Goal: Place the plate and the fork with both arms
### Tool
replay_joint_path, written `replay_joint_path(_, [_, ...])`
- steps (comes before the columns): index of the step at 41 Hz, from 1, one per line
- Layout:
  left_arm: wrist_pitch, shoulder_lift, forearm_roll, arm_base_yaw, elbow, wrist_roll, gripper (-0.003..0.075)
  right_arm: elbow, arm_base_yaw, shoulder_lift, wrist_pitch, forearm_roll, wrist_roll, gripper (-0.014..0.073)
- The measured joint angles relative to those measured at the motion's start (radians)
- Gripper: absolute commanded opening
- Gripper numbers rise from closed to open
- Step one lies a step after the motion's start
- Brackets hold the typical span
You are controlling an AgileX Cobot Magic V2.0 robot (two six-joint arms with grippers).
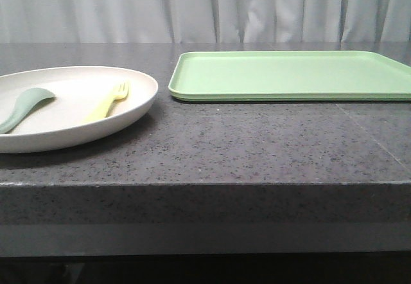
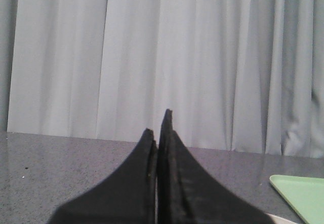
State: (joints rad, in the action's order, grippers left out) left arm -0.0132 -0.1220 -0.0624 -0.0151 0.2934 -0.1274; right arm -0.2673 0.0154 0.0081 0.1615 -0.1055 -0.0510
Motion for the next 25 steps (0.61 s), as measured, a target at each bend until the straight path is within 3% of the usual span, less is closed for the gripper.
replay_joint_path(6, [-0.071, -0.172, -0.018, 0.0, 0.13, 0.0, -0.0018, -0.166, 0.0, 0.153, 0.163, 0.026, 0.043, -0.0067])
replay_joint_path(19, [-0.091, -0.356, -0.018, 0.0, 0.197, 0.0, -0.0005, -0.257, 0.0, 0.396, 0.195, 0.045, 0.083, -0.0063])
replay_joint_path(22, [-0.083, -0.357, -0.019, 0.0, 0.197, 0.0, 0.007, -0.258, 0.0, 0.4, 0.195, 0.045, 0.083, -0.0016])
replay_joint_path(25, [-0.074, -0.357, -0.019, 0.0, 0.197, 0.0, 0.0236, -0.259, 0.0, 0.4, 0.197, 0.045, 0.083, 0.0118])
